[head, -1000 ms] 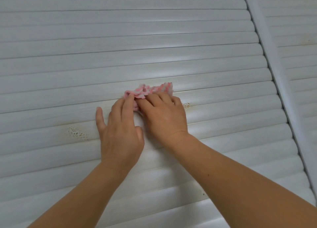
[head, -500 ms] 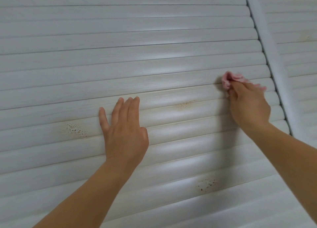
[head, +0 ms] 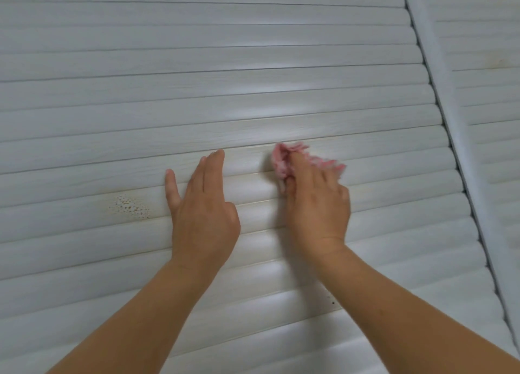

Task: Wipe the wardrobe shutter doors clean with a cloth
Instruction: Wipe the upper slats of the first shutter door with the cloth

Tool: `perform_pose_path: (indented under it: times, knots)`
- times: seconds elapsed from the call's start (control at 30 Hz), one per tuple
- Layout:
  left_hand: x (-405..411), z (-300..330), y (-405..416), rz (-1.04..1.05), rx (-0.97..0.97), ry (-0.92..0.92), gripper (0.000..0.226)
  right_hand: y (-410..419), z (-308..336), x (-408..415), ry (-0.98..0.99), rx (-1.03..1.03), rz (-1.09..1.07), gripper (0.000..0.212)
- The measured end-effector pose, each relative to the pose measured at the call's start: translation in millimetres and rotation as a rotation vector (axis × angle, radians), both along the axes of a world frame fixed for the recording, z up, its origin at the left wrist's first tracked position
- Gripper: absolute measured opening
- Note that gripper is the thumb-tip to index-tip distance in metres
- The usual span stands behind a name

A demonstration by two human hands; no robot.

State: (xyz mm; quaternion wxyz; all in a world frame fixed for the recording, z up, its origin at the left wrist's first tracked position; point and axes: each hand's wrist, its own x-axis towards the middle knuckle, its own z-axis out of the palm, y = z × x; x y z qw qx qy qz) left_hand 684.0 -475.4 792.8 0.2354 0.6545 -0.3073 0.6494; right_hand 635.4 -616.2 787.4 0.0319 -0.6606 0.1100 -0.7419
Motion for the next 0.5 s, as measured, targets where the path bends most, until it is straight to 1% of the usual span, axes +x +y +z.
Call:
perform_pose_path:
  times: [0.13, 0.3, 0.4, 0.5]
  knots:
    - [2, -5, 5, -0.062, -0.021, -0.021, 0.072, 27, -3, 9, 0.055, -0.174, -0.057, 0.042]
    - [4, -11, 10, 0.019, 0.021, -0.031, 0.073, 0, 0, 5, 0.067, -0.311, -0.132, 0.036]
    - [3, -12, 9, 0.048, 0.030, -0.025, 0.070, -31, 3, -9, 0.117, -0.241, -0.174, 0.038]
    - [1, -13, 8, 0.067, 0.029, -0.019, 0.069, -70, 6, -25, 0.135, -0.080, -0.217, 0.037]
